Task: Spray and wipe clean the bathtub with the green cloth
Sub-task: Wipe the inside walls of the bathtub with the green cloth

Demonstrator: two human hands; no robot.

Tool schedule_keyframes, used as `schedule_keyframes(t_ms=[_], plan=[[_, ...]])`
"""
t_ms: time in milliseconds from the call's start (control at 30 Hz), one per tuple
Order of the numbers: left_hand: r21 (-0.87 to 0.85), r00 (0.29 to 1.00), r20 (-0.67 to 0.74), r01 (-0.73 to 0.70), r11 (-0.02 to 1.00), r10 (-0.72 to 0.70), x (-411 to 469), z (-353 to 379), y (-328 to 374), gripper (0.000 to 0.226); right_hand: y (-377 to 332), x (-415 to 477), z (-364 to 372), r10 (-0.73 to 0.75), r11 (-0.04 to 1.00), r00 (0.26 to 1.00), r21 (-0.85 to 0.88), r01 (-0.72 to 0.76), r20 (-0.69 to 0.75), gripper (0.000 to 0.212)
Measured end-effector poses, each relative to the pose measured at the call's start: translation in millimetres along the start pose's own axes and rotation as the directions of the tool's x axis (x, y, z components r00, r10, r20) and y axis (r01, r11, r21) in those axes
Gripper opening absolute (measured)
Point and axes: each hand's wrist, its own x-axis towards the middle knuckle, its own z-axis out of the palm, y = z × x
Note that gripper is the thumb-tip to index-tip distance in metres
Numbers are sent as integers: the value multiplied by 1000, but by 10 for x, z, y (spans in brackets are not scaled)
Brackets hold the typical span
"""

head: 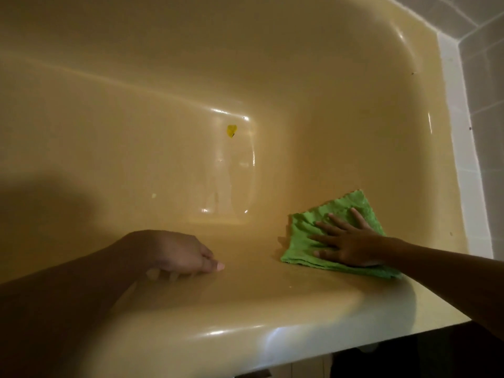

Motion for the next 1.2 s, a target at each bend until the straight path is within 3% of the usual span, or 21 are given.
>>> schedule_keyframes(t_ms=[133,267,400,633,800,833,967,1100,1200], plan=[[92,999,-31,21,996,-18,-47,-9,101,50,252,74,-81,121,980,979,-136,-144,-162,99],[66,999,31,21,998,-23,-145,-50,153,53,339,368,-111,191,940,921,-208,-271,-338,95],[71,995,92,34,997,-40,-125,-87,163,56,292,653,-125,182,937,889,-200,-286,-420,94],[134,978,203,24,991,-51,31,-169,145,71,732,936,-498,122,900,895,-331,-282,-429,90],[118,972,227,37,992,-64,135,-198,65,110,996,1040,-771,182,888,849,-288,-359,-496,93],[118,970,231,44,992,-70,133,-197,66,110,1018,1063,-793,191,887,845,-280,-367,-500,93],[114,972,223,50,992,-75,108,-191,126,71,1005,1062,-768,210,876,835,-281,-392,-509,93],[145,974,209,51,988,-81,59,-184,132,69,790,896,-558,193,898,872,-278,-342,-450,92],[111,977,194,71,991,-92,17,-136,118,68,527,627,-283,114,931,948,-301,-207,-298,92]])
